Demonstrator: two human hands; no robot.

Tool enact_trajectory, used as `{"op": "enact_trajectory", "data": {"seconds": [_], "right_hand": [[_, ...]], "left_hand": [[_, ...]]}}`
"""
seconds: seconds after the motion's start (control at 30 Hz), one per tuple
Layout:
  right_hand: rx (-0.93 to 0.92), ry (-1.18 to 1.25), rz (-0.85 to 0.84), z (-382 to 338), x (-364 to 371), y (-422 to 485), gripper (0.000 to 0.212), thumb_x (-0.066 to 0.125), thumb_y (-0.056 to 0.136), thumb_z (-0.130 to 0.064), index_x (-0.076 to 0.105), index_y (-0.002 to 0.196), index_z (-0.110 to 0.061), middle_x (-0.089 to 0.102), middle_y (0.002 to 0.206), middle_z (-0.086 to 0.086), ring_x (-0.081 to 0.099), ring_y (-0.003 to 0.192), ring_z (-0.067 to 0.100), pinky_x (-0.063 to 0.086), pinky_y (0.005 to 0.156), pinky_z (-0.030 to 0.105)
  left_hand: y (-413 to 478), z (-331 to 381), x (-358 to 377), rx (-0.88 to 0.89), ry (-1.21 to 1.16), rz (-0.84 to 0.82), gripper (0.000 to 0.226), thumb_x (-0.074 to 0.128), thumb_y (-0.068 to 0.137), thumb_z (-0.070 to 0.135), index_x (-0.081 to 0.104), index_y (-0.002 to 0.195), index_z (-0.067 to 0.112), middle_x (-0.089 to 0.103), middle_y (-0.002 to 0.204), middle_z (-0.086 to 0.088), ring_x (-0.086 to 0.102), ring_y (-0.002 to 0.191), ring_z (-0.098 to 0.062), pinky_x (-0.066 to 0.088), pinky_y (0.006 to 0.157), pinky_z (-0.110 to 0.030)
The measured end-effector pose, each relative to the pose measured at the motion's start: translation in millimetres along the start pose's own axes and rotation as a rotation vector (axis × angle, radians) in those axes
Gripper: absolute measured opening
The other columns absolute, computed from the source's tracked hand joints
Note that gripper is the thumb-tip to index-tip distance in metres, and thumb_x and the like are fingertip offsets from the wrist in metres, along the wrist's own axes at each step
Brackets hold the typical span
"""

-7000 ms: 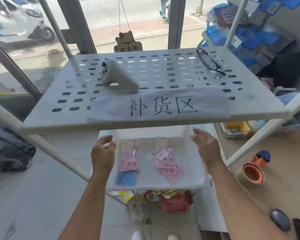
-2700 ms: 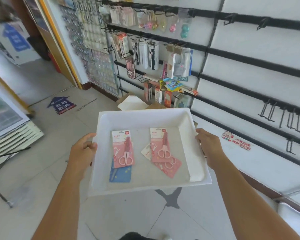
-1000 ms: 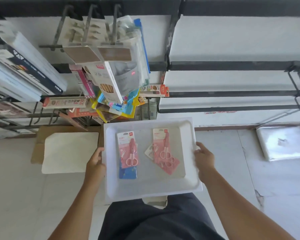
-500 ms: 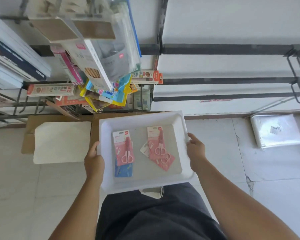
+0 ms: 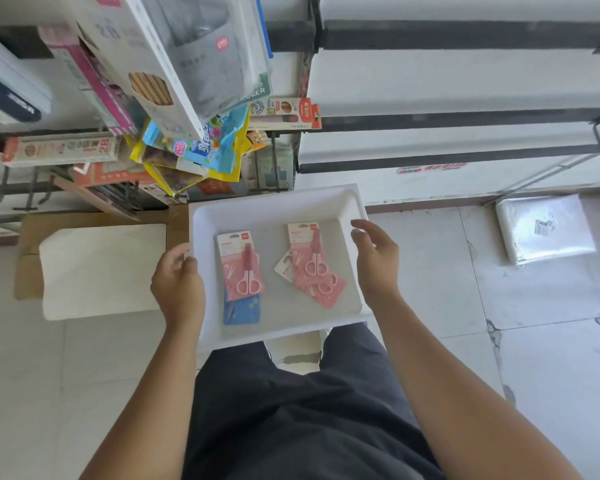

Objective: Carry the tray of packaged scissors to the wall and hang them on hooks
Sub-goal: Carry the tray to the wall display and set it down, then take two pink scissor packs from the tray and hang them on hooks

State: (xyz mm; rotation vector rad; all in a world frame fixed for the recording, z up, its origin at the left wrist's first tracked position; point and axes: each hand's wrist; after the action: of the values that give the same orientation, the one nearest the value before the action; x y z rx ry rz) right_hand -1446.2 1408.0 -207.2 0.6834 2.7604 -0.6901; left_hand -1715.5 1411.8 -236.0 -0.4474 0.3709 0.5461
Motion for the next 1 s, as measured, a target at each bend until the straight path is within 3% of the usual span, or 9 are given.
{"op": "enact_trajectory", "data": {"seconds": [0.2, 0.33, 0.43, 0.5, 0.57, 0.67, 0.8, 0.87, 1.0], "right_hand": [[0.042, 0.046, -0.098, 2.7, 27.9, -2.2, 0.024, 0.054, 0.101, -0.024, 0.075, 0.090, -0.030, 0.074, 0.081, -0.019, 0.064, 0.071, -0.012, 0.047, 0.064, 0.014], [0.128, 0.064, -0.136, 16.2, 42.6, -1.4, 0.034, 0.050, 0.105, -0.034, 0.072, 0.110, -0.009, 0.069, 0.085, -0.013, 0.062, 0.058, -0.018, 0.044, 0.049, 0.005], [0.176, 0.035, -0.144, 28.7, 52.3, 3.7, 0.036, 0.048, 0.104, -0.044, 0.072, 0.104, -0.017, 0.067, 0.081, -0.018, 0.065, 0.060, -0.009, 0.044, 0.055, 0.018], [0.205, 0.033, -0.135, 33.7, 57.4, 9.7, 0.036, 0.045, 0.104, -0.048, 0.071, 0.101, -0.022, 0.065, 0.079, -0.019, 0.061, 0.063, -0.006, 0.043, 0.055, 0.018], [0.231, 0.042, -0.129, 39.3, 60.5, 17.6, 0.035, 0.043, 0.105, -0.048, 0.068, 0.107, -0.023, 0.065, 0.083, -0.020, 0.060, 0.069, -0.008, 0.043, 0.053, 0.013], [0.264, -0.044, -0.132, 48.4, 67.2, 27.7, 0.046, 0.045, 0.099, -0.060, 0.064, 0.115, -0.022, 0.070, 0.100, -0.009, 0.067, 0.092, 0.008, 0.050, 0.064, 0.024], [0.303, -0.390, -0.160, 67.0, 75.7, 40.1, 0.071, 0.054, 0.088, -0.064, 0.045, 0.147, -0.025, 0.050, 0.147, 0.002, 0.047, 0.134, 0.029, 0.044, 0.106, 0.053], [0.289, -0.508, -0.179, 72.1, 78.9, 42.8, 0.073, 0.061, 0.091, -0.050, 0.035, 0.153, -0.022, 0.041, 0.154, 0.003, 0.038, 0.140, 0.030, 0.035, 0.114, 0.050], [0.210, -0.733, -0.224, 82.7, 86.8, 45.7, 0.066, 0.065, 0.089, -0.034, 0.037, 0.148, -0.018, 0.048, 0.143, 0.008, 0.044, 0.130, 0.032, 0.037, 0.107, 0.044]], "left_hand": [[-4.5, -1.3, 26.1, 0.020, -0.096, -0.145, 0.015, 0.056, 0.094, 0.014, 0.069, 0.100, 0.015, 0.069, 0.111, -0.004, 0.064, 0.104, -0.019, 0.046, 0.073, -0.006], [-2.7, -7.8, 45.6, -0.018, -0.045, -0.184, 0.019, 0.055, 0.096, 0.018, 0.070, 0.108, 0.013, 0.069, 0.108, -0.001, 0.064, 0.102, -0.020, 0.048, 0.073, -0.015], [7.6, -19.3, 65.7, -0.069, 0.080, -0.272, 0.039, 0.043, 0.100, 0.037, 0.065, 0.123, 0.014, 0.063, 0.119, 0.001, 0.060, 0.109, -0.020, 0.052, 0.081, -0.025], [18.6, -28.6, 78.9, -0.077, 0.301, -0.336, 0.065, 0.026, 0.095, 0.055, 0.060, 0.127, 0.011, 0.061, 0.127, -0.009, 0.058, 0.118, -0.030, 0.050, 0.096, -0.044], [24.9, -36.3, 90.6, -0.167, 0.516, -0.370, 0.071, 0.022, 0.096, 0.059, 0.047, 0.141, 0.009, 0.046, 0.142, -0.020, 0.045, 0.131, -0.038, 0.041, 0.105, -0.050], [21.5, -43.5, 102.2, -0.270, 0.658, -0.423, 0.060, 0.032, 0.098, 0.054, 0.033, 0.148, 0.020, 0.024, 0.151, -0.015, 0.028, 0.136, -0.036, 0.031, 0.111, -0.048], [16.8, -53.1, 113.2, -0.238, 0.811, -0.396, 0.067, 0.056, 0.090, 0.027, 0.024, 0.149, 0.031, 0.020, 0.148, -0.014, 0.032, 0.129, -0.035, 0.028, 0.109, -0.043], [16.8, -54.5, 116.6, -0.212, 0.839, -0.343, 0.078, 0.062, 0.089, 0.027, 0.017, 0.152, 0.034, 0.025, 0.146, -0.016, 0.035, 0.127, -0.035, 0.028, 0.109, -0.043], [16.2, -50.0, 113.2, -0.065, 0.727, -0.201, 0.082, 0.061, 0.093, 0.038, 0.010, 0.157, 0.028, 0.041, 0.139, -0.020, 0.045, 0.123, -0.039, 0.031, 0.104, -0.046]]}}
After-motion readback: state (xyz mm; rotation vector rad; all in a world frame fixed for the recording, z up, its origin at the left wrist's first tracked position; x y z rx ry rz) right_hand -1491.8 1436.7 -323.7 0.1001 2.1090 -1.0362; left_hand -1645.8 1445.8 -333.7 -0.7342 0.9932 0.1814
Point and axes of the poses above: each hand's wrist, its own y-axis towards the middle knuckle, its own x-axis out of the palm, z = x × y
